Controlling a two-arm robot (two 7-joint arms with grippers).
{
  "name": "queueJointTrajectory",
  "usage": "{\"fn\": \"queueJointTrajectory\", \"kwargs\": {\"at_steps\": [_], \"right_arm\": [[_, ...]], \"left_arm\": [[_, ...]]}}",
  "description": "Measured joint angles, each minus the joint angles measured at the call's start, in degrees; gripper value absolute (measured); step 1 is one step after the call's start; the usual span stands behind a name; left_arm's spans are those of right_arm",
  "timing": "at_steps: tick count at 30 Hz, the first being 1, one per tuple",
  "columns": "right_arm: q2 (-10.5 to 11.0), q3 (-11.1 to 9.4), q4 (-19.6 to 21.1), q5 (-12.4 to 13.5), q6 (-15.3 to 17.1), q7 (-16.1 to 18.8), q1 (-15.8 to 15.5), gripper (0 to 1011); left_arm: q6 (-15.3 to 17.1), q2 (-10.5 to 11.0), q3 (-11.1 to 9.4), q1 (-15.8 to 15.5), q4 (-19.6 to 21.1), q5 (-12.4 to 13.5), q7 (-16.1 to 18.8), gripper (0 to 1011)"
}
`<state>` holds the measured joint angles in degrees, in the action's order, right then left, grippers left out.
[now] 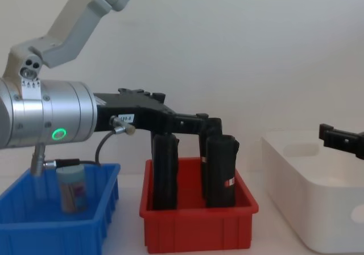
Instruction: Pick the cotton swabs from the blue box and place them into the white box.
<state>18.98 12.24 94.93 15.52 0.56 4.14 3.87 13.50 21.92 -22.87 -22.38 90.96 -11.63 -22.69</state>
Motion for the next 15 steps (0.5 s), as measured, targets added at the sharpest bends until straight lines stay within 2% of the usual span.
{"fn": "queueJointTrajectory", "kwargs": {"at_steps": [6,8,9,15], "right_arm": [[0.26,0.48,4.04,0.63,0.91,-0.23,-2.99,1002],[0.3,0.57,4.76,0.74,1.08,-0.26,-3.53,1002],[0.34,0.63,5.33,0.83,1.2,-0.3,-3.96,1002],[0.39,0.73,6.2,0.98,1.42,-0.34,-4.65,1002]], "left_arm": [[-2.28,0.0,-0.58,1.59,0.39,0.03,3.93,1004],[-3.6,-0.01,-0.9,2.49,0.61,0.04,6.3,1004],[-3.6,-0.01,-0.9,2.49,0.61,0.04,6.3,1004],[-6.3,-0.01,-1.57,4.32,1.1,0.08,10.94,1004]]}}
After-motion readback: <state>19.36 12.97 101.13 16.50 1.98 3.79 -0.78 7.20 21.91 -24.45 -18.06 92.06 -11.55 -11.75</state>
